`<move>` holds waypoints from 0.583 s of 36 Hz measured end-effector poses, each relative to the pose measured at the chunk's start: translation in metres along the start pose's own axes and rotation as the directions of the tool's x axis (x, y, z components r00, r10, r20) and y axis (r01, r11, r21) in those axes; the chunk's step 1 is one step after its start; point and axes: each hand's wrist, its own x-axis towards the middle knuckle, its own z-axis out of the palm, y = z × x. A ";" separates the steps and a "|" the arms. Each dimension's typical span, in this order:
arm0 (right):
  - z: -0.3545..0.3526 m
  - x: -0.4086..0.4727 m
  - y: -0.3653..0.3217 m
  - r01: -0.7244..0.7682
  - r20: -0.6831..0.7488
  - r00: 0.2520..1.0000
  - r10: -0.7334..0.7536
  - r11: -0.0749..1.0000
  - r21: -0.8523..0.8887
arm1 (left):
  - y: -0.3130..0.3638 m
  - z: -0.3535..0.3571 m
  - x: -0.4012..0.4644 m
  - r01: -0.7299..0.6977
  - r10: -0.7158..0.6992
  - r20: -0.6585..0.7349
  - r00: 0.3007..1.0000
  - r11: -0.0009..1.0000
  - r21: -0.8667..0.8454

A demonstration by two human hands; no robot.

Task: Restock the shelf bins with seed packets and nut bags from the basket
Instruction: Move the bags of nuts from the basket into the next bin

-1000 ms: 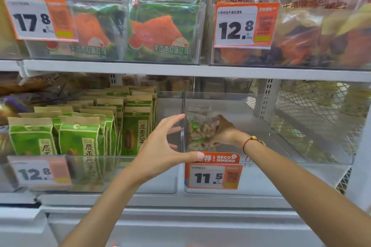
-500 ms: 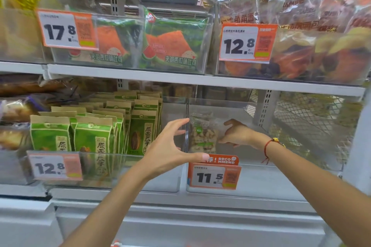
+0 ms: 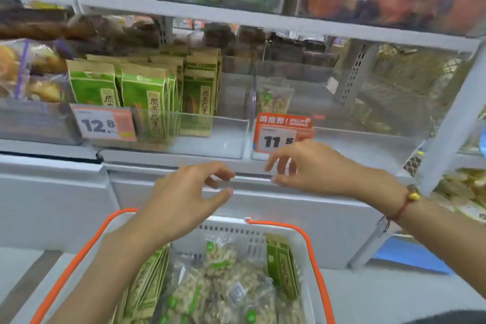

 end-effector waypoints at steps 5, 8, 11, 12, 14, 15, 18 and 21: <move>0.065 0.011 -0.021 -0.029 0.382 0.924 -0.022 0.991 0.128 | -0.034 0.027 -0.046 0.139 -0.135 0.101 0.986 0.990 -0.039; 0.107 0.008 -0.033 -0.080 0.499 0.867 -0.018 0.981 0.175 | -0.061 0.049 -0.070 0.225 -0.217 0.159 0.963 0.974 -0.035; 0.145 -0.002 -0.040 -0.106 0.572 0.820 -0.005 0.981 0.161 | -0.086 0.072 -0.093 0.317 -0.322 0.258 0.911 0.946 0.064; 0.156 -0.007 -0.042 -0.118 0.589 0.808 -0.002 0.979 0.165 | -0.095 0.080 -0.101 0.339 -0.358 0.295 0.886 0.934 0.116; 0.176 -0.014 -0.042 -0.134 0.609 0.793 0.006 0.977 0.166 | -0.112 0.093 -0.117 0.372 -0.419 0.344 0.840 0.907 0.196; 0.185 -0.017 -0.042 -0.139 0.611 0.791 0.015 0.978 0.156 | -0.120 0.098 -0.125 0.383 -0.437 0.349 0.829 0.898 0.215; 0.211 -0.024 -0.041 -0.150 0.520 0.850 0.084 0.985 0.085 | -0.140 0.112 -0.145 0.397 -0.470 0.356 0.808 0.880 0.261; 0.233 -0.027 -0.041 -0.189 0.369 0.917 0.149 0.979 0.076 | -0.153 0.125 -0.160 0.384 -0.488 0.414 0.768 0.869 0.312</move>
